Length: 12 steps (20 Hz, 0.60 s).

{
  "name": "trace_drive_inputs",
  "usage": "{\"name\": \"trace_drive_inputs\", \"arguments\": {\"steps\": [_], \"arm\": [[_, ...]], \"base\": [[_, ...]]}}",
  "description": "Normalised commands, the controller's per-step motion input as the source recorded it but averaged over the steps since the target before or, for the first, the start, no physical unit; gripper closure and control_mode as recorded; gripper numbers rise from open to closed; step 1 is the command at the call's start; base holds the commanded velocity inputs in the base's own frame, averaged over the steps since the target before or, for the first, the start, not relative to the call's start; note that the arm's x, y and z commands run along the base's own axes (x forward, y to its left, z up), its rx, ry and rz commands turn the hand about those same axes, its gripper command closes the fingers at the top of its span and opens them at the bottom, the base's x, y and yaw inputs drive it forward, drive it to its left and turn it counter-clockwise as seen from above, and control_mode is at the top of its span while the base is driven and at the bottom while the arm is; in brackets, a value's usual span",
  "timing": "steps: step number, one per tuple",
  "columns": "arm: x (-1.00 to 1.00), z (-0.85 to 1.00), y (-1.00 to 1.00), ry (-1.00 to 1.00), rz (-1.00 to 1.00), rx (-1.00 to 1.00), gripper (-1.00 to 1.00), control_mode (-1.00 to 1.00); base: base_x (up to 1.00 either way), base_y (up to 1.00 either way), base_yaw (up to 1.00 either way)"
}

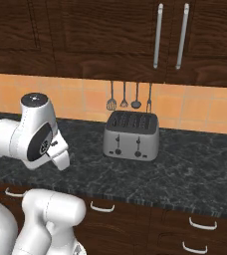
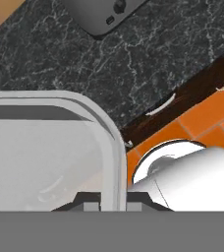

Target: Take the meat container that has the shrimp and place it on the second highest rack of the freezer. Then take the vegetable container that has the corn and lemon wedge and place it on the highest rack of the freezer.

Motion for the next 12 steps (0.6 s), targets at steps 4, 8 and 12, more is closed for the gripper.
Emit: {"name": "trace_drive_inputs", "arguments": {"steps": [4, 8, 12], "arm": [[-0.35, 0.03, 0.04, 0.01, 0.00, -0.01, 1.00, 1.00], [0.00, 0.00, 0.00, 0.00, 0.00, 0.00, 1.00, 1.00], [0.00, 0.00, 0.00, 0.00, 0.00, 0.00, 1.00, 1.00]], "base": [[-0.15, 0.03, 0.00], [-0.95, 0.02, -0.05], [-0.81, -0.21, -0.35]]}}
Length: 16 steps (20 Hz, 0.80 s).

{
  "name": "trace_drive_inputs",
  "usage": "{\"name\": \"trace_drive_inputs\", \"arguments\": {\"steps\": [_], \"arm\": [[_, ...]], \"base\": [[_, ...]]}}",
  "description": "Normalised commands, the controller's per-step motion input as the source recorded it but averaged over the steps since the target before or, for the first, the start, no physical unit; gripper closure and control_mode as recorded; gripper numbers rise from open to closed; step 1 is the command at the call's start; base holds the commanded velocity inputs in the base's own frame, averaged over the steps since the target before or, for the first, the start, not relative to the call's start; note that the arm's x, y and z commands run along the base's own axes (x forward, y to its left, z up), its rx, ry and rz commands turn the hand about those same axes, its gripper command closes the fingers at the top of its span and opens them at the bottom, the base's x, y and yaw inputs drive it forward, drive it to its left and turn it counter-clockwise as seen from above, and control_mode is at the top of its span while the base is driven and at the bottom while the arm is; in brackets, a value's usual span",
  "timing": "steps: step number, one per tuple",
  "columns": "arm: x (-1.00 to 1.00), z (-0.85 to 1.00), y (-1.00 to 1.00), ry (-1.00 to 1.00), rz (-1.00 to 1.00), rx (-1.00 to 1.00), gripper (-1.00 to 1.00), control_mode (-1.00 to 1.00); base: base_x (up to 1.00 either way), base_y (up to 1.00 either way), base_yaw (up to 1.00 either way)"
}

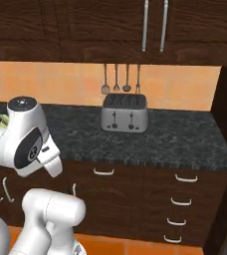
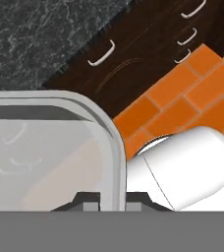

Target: Take the meat container that has the shrimp and place it on the second highest rack of the freezer. Then take the vegetable container that has the corn and lemon wedge and place it on the highest rack of the freezer.

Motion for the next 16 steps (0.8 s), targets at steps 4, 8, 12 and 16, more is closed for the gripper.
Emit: {"name": "trace_drive_inputs", "arguments": {"steps": [4, 8, 12, 16], "arm": [[0.00, 0.00, 0.00, 0.00, 0.00, 0.00, 1.00, 1.00], [0.00, 0.00, 0.00, 0.00, 0.00, 0.00, 1.00, 1.00], [0.00, 0.00, 0.00, 0.00, 0.00, 0.00, 1.00, 1.00], [0.00, 0.00, 0.00, 0.00, 0.00, 0.00, 1.00, 1.00]], "base": [[-0.30, -0.12, -0.75], [-0.28, -0.16, -0.77], [-0.24, -0.21, -0.76], [-0.12, -0.28, -0.76]]}}
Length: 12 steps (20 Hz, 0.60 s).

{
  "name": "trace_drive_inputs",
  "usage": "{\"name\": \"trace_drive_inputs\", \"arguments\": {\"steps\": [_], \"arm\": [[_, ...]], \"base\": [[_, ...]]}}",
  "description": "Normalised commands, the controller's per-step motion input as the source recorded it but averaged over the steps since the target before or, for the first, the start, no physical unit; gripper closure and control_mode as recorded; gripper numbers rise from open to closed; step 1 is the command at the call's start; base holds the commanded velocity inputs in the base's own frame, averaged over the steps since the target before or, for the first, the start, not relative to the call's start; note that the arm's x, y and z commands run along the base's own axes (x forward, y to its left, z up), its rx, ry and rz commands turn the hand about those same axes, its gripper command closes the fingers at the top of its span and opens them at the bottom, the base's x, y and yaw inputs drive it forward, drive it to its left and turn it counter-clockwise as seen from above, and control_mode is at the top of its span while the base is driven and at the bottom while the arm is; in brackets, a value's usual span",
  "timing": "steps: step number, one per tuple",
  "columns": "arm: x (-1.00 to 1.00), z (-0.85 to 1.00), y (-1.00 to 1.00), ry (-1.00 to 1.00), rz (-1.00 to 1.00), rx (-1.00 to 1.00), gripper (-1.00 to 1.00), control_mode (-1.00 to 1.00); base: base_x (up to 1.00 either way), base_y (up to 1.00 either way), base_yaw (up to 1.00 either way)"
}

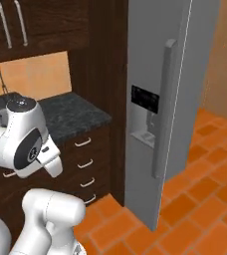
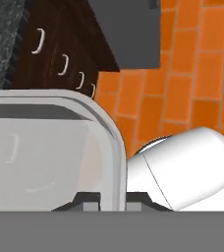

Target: Take the meat container that has the shrimp and place it on the second highest rack of the freezer. Then take the vegetable container that has the corn and lemon wedge and place it on the highest rack of the freezer.

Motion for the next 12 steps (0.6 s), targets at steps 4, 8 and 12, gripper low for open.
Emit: {"name": "trace_drive_inputs", "arguments": {"steps": [4, 8, 12], "arm": [[0.00, 0.00, 0.00, 0.00, 0.00, 0.00, 1.00, 1.00], [0.00, 0.00, 0.00, 0.00, 0.00, 0.00, 1.00, 1.00], [0.00, 0.00, 0.00, 0.00, 0.00, 0.00, 1.00, 1.00]], "base": [[0.00, -0.60, -0.71], [0.03, -0.89, -0.63], [0.20, -0.86, -0.54]]}}
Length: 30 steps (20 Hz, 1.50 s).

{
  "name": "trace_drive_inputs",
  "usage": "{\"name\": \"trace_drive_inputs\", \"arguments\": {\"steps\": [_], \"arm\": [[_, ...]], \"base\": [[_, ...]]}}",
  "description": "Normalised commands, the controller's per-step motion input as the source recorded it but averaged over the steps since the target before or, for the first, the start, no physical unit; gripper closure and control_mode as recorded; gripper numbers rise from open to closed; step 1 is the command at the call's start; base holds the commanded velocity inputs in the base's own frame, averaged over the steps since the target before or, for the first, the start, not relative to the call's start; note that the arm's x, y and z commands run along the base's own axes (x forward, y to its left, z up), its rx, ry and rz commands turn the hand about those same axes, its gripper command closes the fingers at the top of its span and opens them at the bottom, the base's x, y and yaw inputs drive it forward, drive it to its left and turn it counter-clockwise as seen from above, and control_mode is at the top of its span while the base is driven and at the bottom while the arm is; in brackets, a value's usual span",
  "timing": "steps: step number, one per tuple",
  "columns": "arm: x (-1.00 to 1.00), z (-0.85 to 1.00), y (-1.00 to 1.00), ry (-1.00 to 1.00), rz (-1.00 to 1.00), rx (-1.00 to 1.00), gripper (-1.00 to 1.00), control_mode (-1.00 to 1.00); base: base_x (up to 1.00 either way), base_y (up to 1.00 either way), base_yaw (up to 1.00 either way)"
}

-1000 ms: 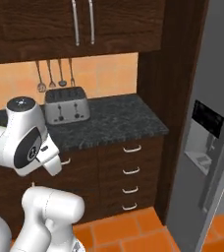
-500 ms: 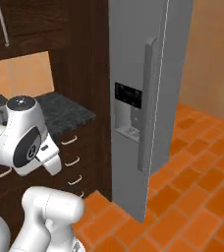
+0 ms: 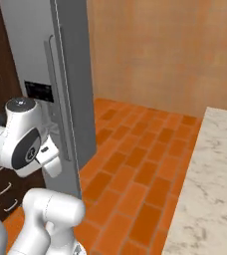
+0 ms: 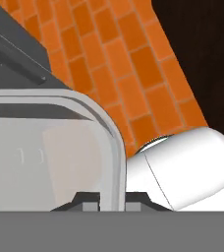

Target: Take the meat container that has the shrimp and place it on the second highest rack of the freezer. Then take the vegetable container that has the corn and lemon wedge and place it on the highest rack of the freezer.

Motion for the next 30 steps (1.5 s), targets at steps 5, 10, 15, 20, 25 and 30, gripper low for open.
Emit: {"name": "trace_drive_inputs", "arguments": {"steps": [5, 10, 15, 20, 25, 30], "arm": [[0.00, 0.00, 0.00, 0.00, 0.00, 0.00, 1.00, 1.00], [0.00, 0.00, 0.00, 0.00, 0.00, 0.00, 1.00, 1.00], [0.00, 0.00, 0.00, 0.00, 0.00, 0.00, 1.00, 1.00], [0.00, 0.00, 0.00, 0.00, 0.00, 0.00, 1.00, 1.00], [0.00, 0.00, 0.00, 0.00, 0.00, 0.00, 1.00, 1.00], [0.00, 0.00, 0.00, 0.00, 0.00, 0.00, 1.00, 1.00]], "base": [[0.71, -0.54, -0.33], [1.00, 0.00, -0.13], [1.00, 0.00, -0.06], [1.00, -0.15, 0.01], [1.00, -0.27, 0.17], [0.88, -0.24, 0.42]]}}
